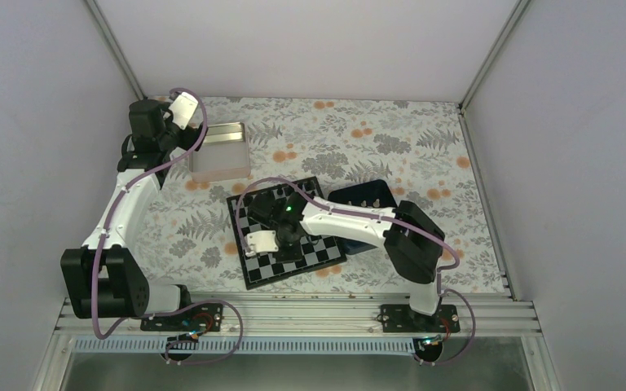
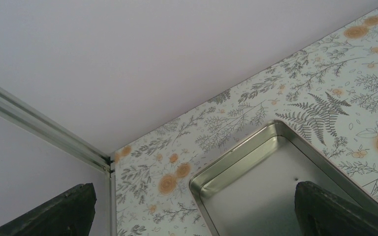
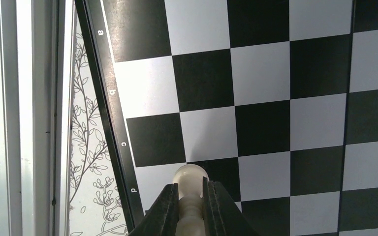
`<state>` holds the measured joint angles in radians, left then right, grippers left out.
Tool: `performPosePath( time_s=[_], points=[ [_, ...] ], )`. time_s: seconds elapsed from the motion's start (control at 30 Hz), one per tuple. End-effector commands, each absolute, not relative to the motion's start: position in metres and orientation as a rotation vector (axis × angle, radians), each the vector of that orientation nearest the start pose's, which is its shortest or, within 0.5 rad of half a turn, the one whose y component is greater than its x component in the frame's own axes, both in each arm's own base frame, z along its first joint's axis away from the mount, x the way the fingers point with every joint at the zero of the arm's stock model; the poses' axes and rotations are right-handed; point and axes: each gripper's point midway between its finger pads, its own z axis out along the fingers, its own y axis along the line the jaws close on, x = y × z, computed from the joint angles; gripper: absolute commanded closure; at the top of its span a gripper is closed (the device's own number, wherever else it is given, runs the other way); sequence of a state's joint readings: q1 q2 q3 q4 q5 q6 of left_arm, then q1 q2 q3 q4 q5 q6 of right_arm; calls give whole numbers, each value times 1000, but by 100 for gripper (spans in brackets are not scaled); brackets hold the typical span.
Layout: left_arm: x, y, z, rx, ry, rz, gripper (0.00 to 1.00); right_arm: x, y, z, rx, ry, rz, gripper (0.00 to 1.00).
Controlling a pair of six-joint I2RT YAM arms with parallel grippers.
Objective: Set up the chess pieces on the board
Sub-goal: Place the chess piece on the chessboard.
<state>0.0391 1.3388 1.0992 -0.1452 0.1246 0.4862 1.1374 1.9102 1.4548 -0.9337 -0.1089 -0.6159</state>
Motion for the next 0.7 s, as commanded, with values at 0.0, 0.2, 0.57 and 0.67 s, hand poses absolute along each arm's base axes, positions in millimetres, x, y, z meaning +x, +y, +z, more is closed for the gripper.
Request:
performPosePath(
  time_s=[0.0, 0.2, 0.57, 0.67],
  points=[
    [438, -3, 284, 510, 1870, 227, 0, 155, 366, 69, -2267, 1924, 219, 90],
    [438, -3, 283, 513, 1871, 225, 0, 156, 360, 68, -2260, 1949, 221, 90],
    [439, -5, 281, 522, 1874, 214, 0, 145, 347, 70, -2290, 1975, 252, 90],
    [439, -5, 280, 523, 1876, 215, 0, 143, 346, 67, -2297, 1982, 254, 90]
  ],
)
